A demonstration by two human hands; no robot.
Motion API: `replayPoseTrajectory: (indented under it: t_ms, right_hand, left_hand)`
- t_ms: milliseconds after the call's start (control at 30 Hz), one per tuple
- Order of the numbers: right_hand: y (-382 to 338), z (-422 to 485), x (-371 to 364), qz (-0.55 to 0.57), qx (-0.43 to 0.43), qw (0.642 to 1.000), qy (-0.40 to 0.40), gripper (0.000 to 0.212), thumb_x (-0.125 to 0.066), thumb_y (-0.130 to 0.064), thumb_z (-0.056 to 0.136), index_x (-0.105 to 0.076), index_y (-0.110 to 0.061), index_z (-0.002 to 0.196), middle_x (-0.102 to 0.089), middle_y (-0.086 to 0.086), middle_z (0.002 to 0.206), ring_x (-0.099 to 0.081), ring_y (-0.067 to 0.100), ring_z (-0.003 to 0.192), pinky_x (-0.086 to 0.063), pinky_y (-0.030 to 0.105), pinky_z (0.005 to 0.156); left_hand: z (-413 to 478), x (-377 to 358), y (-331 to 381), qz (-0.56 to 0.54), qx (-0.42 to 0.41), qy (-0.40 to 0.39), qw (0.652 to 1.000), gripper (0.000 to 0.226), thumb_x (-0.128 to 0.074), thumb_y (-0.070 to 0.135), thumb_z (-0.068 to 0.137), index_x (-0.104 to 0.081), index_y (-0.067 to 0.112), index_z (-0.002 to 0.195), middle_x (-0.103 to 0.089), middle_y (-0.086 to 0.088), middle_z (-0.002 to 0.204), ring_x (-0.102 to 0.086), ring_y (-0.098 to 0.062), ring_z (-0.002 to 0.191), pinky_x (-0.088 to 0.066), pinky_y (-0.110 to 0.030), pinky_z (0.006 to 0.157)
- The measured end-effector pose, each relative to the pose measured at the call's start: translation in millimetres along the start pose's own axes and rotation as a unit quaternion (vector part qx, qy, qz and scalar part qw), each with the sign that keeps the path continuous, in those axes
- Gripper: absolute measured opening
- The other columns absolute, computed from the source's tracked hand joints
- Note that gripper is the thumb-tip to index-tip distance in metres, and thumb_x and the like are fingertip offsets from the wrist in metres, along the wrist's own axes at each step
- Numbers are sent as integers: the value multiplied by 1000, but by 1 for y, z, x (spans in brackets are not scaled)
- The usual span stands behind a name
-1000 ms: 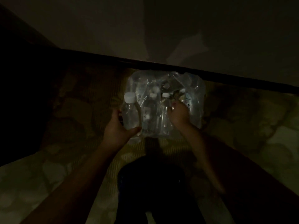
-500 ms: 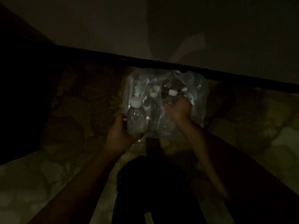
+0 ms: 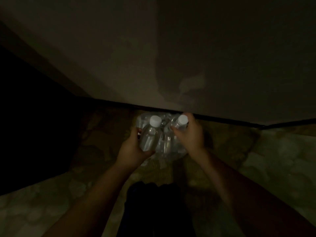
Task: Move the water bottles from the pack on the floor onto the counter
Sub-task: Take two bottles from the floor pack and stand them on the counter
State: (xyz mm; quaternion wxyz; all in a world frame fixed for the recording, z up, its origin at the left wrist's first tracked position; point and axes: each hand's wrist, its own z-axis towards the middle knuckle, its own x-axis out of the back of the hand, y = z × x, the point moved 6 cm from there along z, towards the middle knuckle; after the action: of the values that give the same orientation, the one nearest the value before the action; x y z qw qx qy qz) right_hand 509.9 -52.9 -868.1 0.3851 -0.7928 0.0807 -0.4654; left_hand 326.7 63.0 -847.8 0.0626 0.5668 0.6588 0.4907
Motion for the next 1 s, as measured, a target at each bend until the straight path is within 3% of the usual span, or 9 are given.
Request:
replayPoseTrajectory:
  t_ms: [133, 267, 400, 500, 567, 733, 833, 1000]
  right_hand:
    - [-86, -35, 83, 63, 31, 998, 2, 60, -83, -34, 65, -50, -36, 115, -55, -18, 110, -51, 2, 105, -40, 9, 80]
    - [-181, -66, 171, 101, 78, 992, -25, 61, -84, -34, 65, -47, -42, 113, -57, -17, 114, -55, 8, 110, -49, 28, 90]
    - [-274, -91, 250, 109, 148, 983, -12, 58, -83, -37, 64, -45, -51, 106, -57, -25, 105, -55, 2, 103, -47, 21, 82]
    - [-334, -113, 299, 115, 195, 974, 9, 58, -83, -35, 65, -45, -49, 106, -57, -24, 105, -56, 2, 103, -47, 18, 80]
    - [-371, -126, 328, 114, 225, 967, 28, 58, -83, -35, 65, -47, -44, 109, -59, -19, 108, -57, 5, 104, -47, 19, 79]
    - [-466, -164, 399, 106, 335, 933, 74, 57, -82, -35, 68, -49, -32, 115, -62, -8, 111, -58, 12, 103, -52, 30, 85]
    - [-519, -184, 431, 112, 382, 914, 79, 57, -80, -36, 70, -50, -28, 118, -61, -6, 113, -57, 13, 104, -51, 33, 87]
    - [-590, -224, 454, 103, 447, 886, 75, 55, -78, -42, 71, -49, -32, 117, -58, -11, 109, -55, 9, 99, -43, 18, 75]
  left_hand:
    - [-37, 63, 82, 13, -38, 28, 999, 71, -85, 29, 64, -41, 25, 120, -55, 14, 107, -59, -12, 99, -52, -31, 78]
    - [-91, 132, 169, 19, -85, 72, 994, 71, -85, 32, 62, -40, 31, 117, -47, 24, 102, -51, -2, 94, -45, -20, 74]
    - [-144, 191, 245, 11, -137, 120, 983, 64, -86, 38, 60, -40, 35, 105, -53, 23, 96, -55, 0, 89, -42, -10, 64]
    - [-180, 230, 294, -1, -154, 154, 976, 64, -87, 41, 58, -44, 30, 105, -55, 20, 95, -57, -1, 86, -49, -17, 68]
    - [-203, 257, 325, -7, -178, 182, 967, 62, -87, 42, 56, -45, 31, 101, -56, 23, 88, -57, 8, 78, -46, -11, 64]
    - [-260, 317, 387, -36, -229, 239, 943, 62, -86, 44, 56, -46, 33, 102, -61, 16, 90, -60, 9, 78, -53, -16, 60]
    - [-297, 353, 413, -63, -252, 274, 926, 60, -87, 41, 56, -47, 34, 100, -63, 11, 90, -60, 10, 79, -51, -12, 58]
    - [-352, 415, 428, -73, -266, 351, 895, 64, -86, 48, 52, -45, 32, 98, -63, 9, 88, -62, 1, 76, -48, -13, 56]
